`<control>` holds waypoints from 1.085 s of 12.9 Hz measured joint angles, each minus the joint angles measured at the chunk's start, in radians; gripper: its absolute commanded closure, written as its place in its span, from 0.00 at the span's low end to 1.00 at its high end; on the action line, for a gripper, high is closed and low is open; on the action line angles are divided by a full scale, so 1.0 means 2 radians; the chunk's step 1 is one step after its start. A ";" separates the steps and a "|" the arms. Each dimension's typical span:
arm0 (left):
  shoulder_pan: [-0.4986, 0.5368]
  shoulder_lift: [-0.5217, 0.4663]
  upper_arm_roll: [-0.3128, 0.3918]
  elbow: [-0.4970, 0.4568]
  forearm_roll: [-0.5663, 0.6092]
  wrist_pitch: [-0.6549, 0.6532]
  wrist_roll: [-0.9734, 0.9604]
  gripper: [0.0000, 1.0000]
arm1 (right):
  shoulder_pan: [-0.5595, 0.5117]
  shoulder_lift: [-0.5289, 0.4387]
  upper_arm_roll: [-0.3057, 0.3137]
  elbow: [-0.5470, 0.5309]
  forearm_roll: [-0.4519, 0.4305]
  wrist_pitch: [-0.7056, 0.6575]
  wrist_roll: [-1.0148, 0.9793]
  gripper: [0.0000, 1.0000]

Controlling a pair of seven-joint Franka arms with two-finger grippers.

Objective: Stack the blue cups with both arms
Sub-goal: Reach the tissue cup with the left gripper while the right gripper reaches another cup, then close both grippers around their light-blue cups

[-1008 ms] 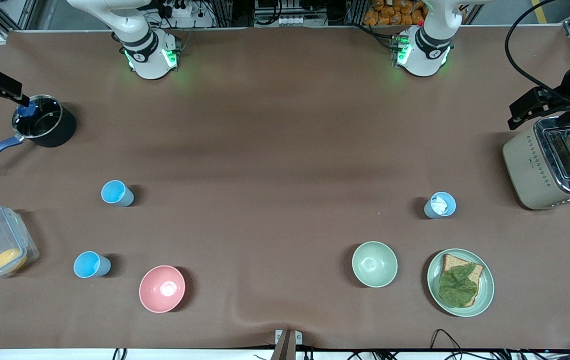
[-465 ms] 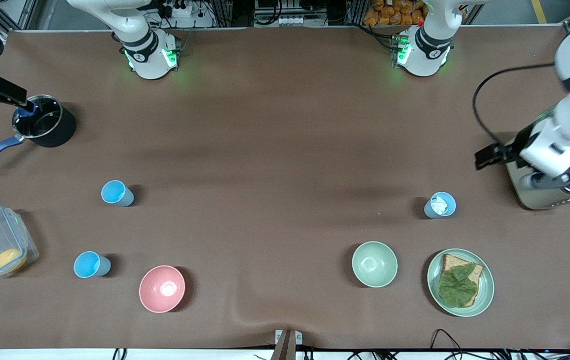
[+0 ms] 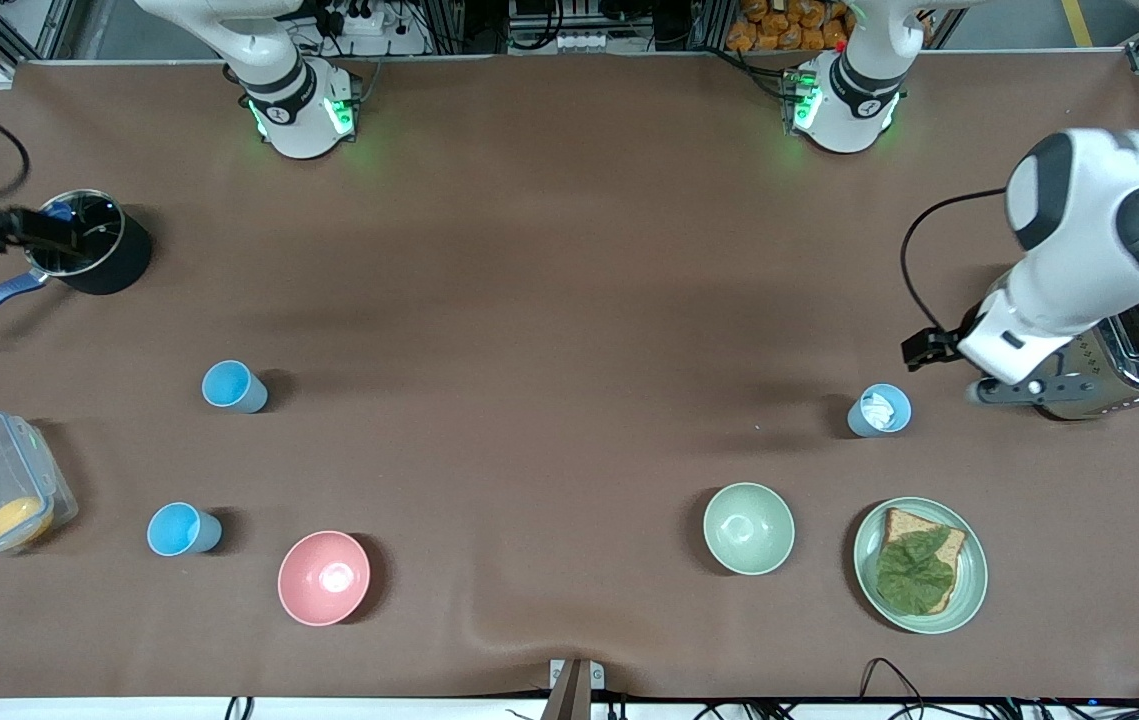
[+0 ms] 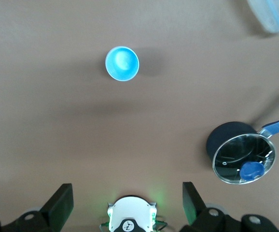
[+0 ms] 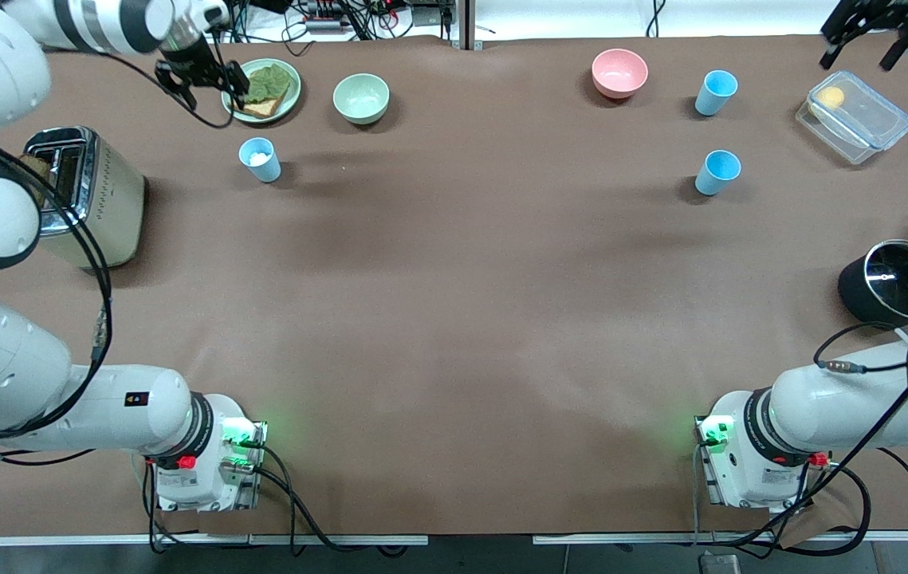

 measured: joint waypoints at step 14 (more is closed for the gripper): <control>0.027 0.111 0.001 -0.035 0.018 0.140 0.003 1.00 | -0.021 0.223 0.004 -0.037 0.025 0.244 0.001 0.00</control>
